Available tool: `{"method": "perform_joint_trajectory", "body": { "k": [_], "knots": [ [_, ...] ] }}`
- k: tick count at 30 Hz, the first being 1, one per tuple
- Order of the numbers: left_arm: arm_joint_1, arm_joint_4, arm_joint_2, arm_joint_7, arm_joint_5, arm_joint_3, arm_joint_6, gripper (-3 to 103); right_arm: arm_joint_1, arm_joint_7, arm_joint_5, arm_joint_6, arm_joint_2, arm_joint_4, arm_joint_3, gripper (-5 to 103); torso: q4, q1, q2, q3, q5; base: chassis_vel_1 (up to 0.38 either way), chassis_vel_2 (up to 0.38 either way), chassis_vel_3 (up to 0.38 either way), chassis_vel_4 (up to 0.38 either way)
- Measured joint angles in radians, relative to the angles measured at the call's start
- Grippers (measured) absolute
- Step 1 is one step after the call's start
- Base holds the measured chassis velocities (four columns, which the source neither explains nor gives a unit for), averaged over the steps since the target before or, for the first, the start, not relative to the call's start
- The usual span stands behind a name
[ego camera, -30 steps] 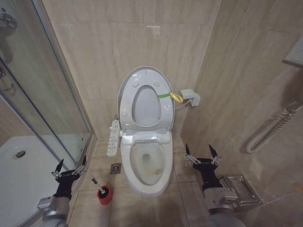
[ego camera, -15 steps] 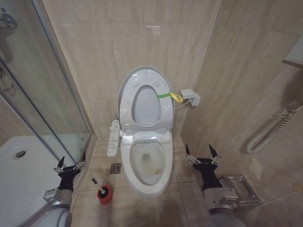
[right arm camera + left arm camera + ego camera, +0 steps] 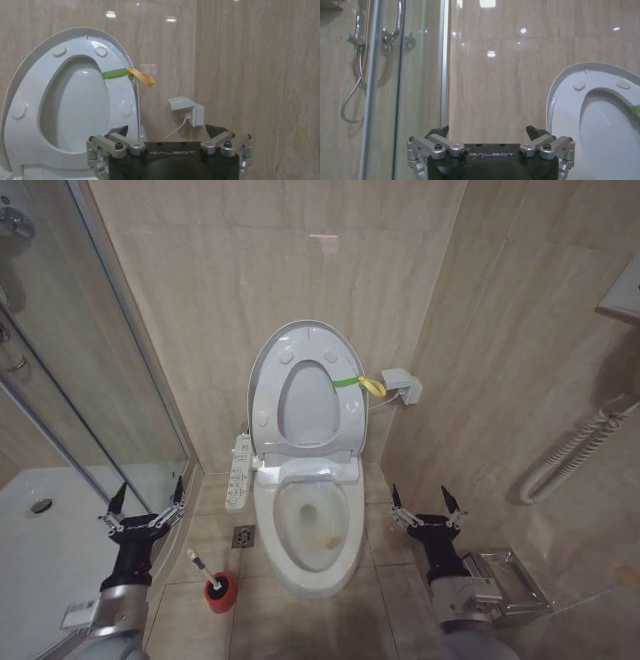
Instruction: Open the toilet lid, clean the toilet bowl with a toilet brush, close the toilet lid, and flush.
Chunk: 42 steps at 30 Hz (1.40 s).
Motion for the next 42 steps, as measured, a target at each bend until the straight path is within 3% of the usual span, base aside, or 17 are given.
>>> {"method": "perform_joint_trajectory", "body": {
  "k": [3, 7, 11, 16, 23, 36, 42],
  "knots": [
    [0.006, 0.028, -0.003, 0.0, 0.02, 0.001, -0.023, 100, 0.0, 0.0, 0.0, 0.0, 0.0, 0.0, 0.0, 100, -0.0004, 0.0, 0.0, 0.0, -0.0015, 0.0, 0.0, 0.0, 0.0],
    [0.001, 0.164, -0.009, 0.046, 0.038, 0.002, -0.13, 100, 0.0, 0.0, 0.0, 0.0, 0.0, 0.0, 0.0, 100, -0.0002, 0.0, 0.0, 0.0, -0.0014, 0.0, 0.0, 0.0, 0.0],
    [-0.02, 0.257, -0.011, 0.06, 0.03, 0.015, -0.185, 100, 0.0, 0.0, 0.0, 0.0, 0.0, 0.0, 0.0, 100, -0.0002, 0.0, 0.0, 0.0, -0.0013, 0.0, 0.0, 0.0, 0.0],
    [-0.047, 0.33, -0.015, 0.057, 0.009, 0.047, -0.204, 100, 0.0, 0.0, 0.0, 0.0, 0.0, 0.0, 0.0, 100, -0.0005, 0.0, 0.0, 0.0, -0.0012, 0.0, 0.0, 0.0, 0.0],
    [-0.099, 0.519, -0.011, 0.032, 0.01, 0.132, -0.22, 100, 0.0, 0.0, 0.0, 0.0, 0.0, 0.0, 0.0, 100, -0.0002, 0.0, 0.0, 0.0, -0.0011, 0.0, 0.0, 0.0, 0.0],
    [-0.212, 0.814, -0.028, 0.014, 0.023, 0.13, -0.274, 100, 0.0, 0.0, 0.0, 0.0, 0.0, 0.0, 0.0, 100, -0.0002, 0.0, 0.0, 0.0, -0.0011, 0.0, 0.0, 0.0, 0.0],
    [-0.271, 0.928, -0.023, 0.043, 0.021, 0.136, -0.295, 99, 0.0, 0.0, 0.0, 0.0, 0.0, 0.0, 0.0, 100, -0.0002, 0.0, 0.0, 0.0, -0.001, 0.0, 0.0, 0.0, 0.0]
  ]
}}
